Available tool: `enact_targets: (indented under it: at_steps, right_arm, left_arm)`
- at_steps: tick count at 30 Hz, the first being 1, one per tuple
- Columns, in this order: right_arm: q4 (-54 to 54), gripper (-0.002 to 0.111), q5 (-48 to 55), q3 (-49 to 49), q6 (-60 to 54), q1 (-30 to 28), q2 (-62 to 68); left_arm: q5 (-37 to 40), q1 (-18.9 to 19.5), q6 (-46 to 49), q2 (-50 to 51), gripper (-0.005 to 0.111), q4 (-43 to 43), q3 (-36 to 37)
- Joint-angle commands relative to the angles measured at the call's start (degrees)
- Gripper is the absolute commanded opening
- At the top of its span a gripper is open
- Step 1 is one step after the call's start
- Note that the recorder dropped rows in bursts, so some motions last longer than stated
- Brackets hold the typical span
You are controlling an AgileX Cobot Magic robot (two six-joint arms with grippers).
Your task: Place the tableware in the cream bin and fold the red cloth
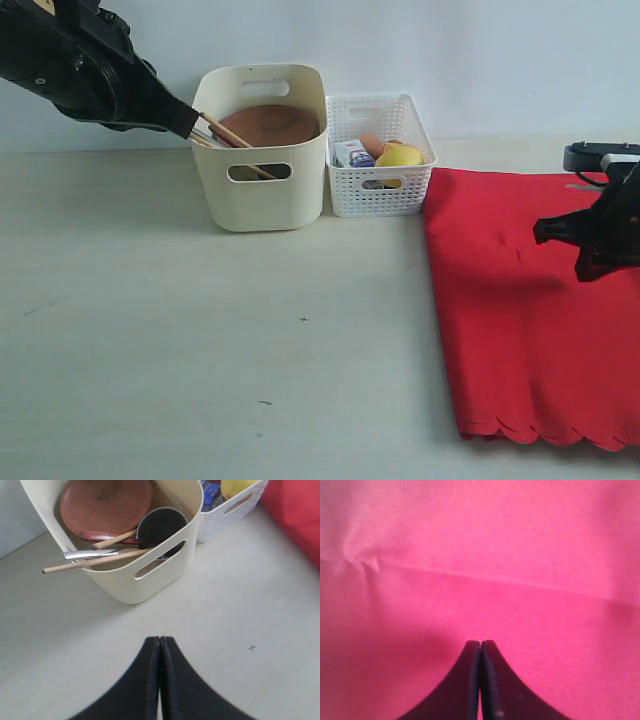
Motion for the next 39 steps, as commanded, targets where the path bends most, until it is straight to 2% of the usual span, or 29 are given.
enact_targets:
  at_steps: [1,4,20,33,39]
  right_arm:
    - [0.4,0.0,-1.7,-1.1,-1.0,0.3,2.9]
    - [0.2,0.0,-1.7,-3.3,-1.0,0.3,4.9]
    - [0.1,0.0,1.9,-20.7,-1.0,0.3,16.9]
    - [2.3,0.0,7.0,-37.3,-1.0,0.3,24.6]
    - [2.3,0.0,9.0,-42.7,-1.2,0.3,27.6]
  left_arm:
    - [-1.8,0.0,-0.5,-0.6,0.0,-4.4,0.3]
    - [-2.2,0.0,-0.2,-0.6,0.0,-6.6,0.3]
    - [-2.8,0.0,-0.4,-2.9,0.0,-6.7,0.3]
    - [-4.5,0.0,-0.4,-10.2,0.0,-6.6,0.3]
    - [-4.4,1.2,-0.4,-17.3,0.0,-6.2,0.3]
